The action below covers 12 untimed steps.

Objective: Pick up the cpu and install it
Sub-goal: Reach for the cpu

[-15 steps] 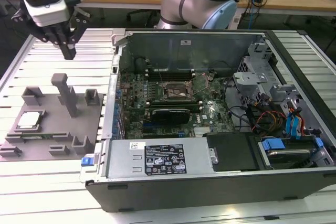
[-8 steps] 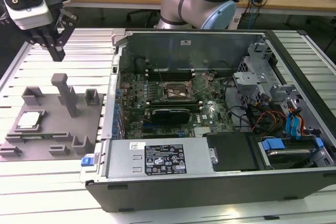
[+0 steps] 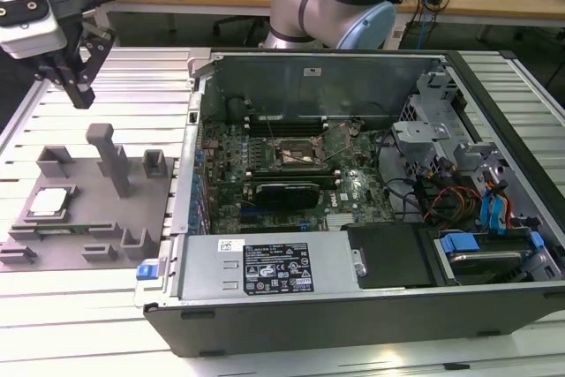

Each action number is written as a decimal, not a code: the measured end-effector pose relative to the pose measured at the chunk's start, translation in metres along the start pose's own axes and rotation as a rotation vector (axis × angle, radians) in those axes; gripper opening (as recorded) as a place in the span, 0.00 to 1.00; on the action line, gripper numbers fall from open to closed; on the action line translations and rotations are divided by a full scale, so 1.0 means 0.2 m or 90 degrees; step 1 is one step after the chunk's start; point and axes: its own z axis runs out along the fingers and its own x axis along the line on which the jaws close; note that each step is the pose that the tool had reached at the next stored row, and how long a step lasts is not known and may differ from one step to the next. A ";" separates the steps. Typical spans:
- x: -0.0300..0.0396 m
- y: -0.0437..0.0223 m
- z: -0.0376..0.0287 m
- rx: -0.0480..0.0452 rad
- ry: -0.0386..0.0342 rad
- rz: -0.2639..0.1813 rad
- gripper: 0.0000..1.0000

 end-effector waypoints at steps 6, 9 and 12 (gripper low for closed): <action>0.063 -0.007 0.060 0.0000 0.0000 0.000 0.11; 0.087 -0.011 0.076 0.0001 0.0001 0.000 0.11; 0.118 -0.018 0.098 0.0000 0.0001 0.000 0.11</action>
